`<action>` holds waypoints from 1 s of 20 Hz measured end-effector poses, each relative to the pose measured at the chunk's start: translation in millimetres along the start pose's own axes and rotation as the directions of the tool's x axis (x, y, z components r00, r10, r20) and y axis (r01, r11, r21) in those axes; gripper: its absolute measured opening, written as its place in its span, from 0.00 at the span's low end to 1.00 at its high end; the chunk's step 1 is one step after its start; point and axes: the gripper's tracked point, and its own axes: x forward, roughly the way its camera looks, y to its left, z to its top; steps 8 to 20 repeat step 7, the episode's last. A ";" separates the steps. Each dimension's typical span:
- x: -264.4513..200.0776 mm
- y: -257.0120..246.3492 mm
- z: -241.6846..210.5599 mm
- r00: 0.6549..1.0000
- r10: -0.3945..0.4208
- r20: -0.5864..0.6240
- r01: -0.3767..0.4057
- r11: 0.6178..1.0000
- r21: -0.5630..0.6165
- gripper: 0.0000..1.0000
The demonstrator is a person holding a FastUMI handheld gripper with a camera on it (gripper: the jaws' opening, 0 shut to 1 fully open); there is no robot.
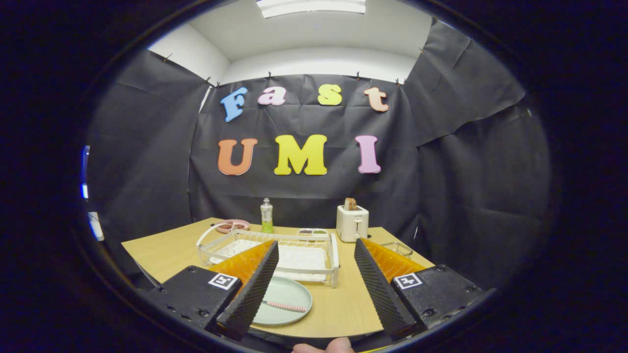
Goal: Take the plate from the dish rack, then take the spoon from the basket and place it into the plate.
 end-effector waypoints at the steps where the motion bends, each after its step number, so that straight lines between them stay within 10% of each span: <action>1: -2.4 0.2 1.9 1.000 -0.005 0.010 0.006 1.000 -0.007 1.00; 20: -10.5 7.2 0.4 1.000 0.001 0.014 -0.001 1.000 -0.029 1.00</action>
